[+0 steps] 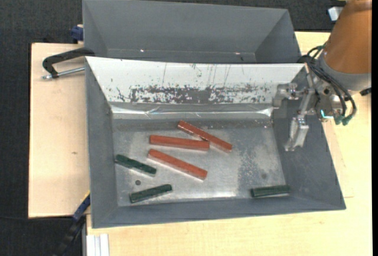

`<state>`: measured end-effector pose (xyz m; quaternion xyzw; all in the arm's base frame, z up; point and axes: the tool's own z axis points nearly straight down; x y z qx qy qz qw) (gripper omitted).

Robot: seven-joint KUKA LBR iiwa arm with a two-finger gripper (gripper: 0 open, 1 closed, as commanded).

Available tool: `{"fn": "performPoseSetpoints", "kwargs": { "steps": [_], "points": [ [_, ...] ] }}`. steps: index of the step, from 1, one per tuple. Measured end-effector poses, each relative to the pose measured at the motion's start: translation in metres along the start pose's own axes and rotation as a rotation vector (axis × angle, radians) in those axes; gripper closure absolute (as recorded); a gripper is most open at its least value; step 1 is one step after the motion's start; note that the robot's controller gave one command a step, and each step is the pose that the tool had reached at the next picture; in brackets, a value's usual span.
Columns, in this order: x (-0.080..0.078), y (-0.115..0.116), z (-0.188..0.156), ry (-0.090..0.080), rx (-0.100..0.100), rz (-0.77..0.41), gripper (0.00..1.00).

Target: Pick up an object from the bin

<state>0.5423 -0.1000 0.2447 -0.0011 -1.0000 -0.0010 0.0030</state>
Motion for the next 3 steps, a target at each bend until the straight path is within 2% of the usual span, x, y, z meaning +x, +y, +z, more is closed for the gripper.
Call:
{"fn": "performPoseSetpoints", "kwargs": {
  "steps": [1,2,3],
  "points": [
    [-0.002,0.001,-0.005,-0.009,0.002,-0.002,0.0],
    [-0.012,0.037,0.059,-0.013,0.003,-0.023,0.0],
    [-0.042,0.094,0.084,-0.013,0.002,-0.055,0.0]
  ]
}}
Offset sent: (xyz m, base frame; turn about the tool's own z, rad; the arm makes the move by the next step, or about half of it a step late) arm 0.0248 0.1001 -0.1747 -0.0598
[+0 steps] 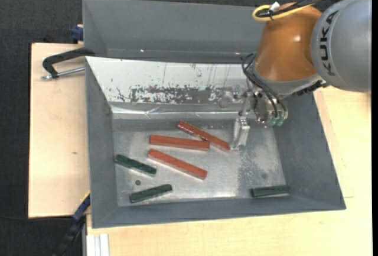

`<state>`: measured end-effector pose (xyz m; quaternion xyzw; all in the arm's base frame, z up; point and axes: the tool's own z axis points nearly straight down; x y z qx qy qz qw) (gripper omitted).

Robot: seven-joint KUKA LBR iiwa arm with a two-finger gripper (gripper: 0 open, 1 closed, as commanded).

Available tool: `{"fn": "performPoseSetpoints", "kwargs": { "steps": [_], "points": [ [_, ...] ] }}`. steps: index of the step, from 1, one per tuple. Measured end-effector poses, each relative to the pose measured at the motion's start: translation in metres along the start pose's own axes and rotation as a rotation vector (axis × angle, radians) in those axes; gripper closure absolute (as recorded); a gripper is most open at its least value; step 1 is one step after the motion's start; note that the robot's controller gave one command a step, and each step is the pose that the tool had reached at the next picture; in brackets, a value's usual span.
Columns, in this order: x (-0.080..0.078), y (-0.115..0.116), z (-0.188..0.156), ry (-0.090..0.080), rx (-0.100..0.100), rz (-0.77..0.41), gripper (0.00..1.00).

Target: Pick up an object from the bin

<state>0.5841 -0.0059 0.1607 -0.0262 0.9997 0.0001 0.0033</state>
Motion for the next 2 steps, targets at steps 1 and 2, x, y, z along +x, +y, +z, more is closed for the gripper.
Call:
{"fn": "performPoseSetpoints", "kwargs": {
  "steps": [1,2],
  "points": [
    [-0.012,0.03,-0.001,0.0,-0.001,0.03,0.0],
    [-0.006,0.049,0.079,0.001,-0.001,0.026,0.0]
  ]
}}
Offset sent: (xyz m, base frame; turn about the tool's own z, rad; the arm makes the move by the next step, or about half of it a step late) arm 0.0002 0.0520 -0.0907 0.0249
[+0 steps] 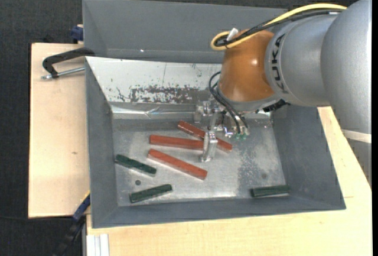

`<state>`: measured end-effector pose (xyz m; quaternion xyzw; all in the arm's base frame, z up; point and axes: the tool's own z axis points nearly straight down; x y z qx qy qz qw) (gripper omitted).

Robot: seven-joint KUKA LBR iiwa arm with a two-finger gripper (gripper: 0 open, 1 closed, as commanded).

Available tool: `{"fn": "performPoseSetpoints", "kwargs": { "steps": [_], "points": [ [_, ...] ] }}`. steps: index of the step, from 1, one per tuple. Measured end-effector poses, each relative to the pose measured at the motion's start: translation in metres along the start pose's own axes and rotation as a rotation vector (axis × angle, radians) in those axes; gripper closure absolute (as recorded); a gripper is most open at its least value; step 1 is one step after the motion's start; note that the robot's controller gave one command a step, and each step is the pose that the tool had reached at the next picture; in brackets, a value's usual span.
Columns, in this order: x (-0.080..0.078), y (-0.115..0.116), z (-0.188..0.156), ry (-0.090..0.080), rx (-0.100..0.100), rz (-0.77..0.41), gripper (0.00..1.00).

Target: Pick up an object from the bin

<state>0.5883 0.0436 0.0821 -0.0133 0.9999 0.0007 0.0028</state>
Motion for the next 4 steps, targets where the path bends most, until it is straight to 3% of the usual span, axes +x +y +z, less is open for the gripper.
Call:
{"fn": "performPoseSetpoints", "kwargs": {
  "steps": [1,4],
  "points": [
    [-0.011,0.02,0.011,0.0,-0.001,0.081,1.0],
    [-0.008,0.02,-0.009,0.011,0.001,0.081,1.0]
  ]
}}
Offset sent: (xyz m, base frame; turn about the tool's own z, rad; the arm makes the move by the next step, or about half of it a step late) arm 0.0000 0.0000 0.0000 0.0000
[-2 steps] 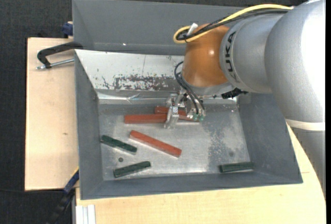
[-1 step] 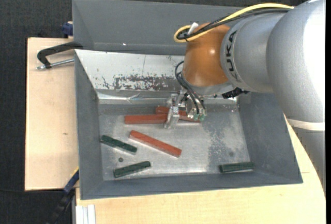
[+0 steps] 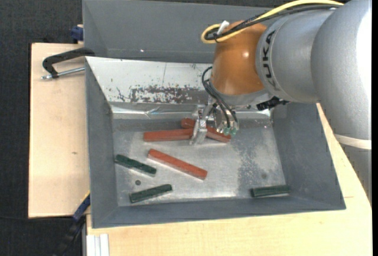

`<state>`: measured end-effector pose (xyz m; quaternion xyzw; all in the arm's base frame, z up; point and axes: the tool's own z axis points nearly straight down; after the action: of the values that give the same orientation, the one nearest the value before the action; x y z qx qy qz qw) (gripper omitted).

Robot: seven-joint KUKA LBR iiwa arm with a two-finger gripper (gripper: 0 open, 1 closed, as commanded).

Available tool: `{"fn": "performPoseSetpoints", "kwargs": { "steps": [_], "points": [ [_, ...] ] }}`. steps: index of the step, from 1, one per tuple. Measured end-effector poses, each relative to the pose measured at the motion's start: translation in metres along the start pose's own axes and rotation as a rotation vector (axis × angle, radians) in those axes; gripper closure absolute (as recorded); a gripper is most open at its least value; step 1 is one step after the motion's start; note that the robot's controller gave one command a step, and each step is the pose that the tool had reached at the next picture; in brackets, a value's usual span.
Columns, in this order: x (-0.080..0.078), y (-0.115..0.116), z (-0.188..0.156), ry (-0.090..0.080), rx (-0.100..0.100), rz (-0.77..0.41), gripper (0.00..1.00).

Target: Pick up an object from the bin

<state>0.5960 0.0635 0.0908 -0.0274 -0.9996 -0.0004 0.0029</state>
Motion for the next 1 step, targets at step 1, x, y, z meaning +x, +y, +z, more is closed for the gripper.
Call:
{"fn": "performPoseSetpoints", "kwargs": {
  "steps": [1],
  "points": [
    [-0.0013,0.0003,-0.0227,-0.005,-0.001,0.0,1.0]
  ]
}}
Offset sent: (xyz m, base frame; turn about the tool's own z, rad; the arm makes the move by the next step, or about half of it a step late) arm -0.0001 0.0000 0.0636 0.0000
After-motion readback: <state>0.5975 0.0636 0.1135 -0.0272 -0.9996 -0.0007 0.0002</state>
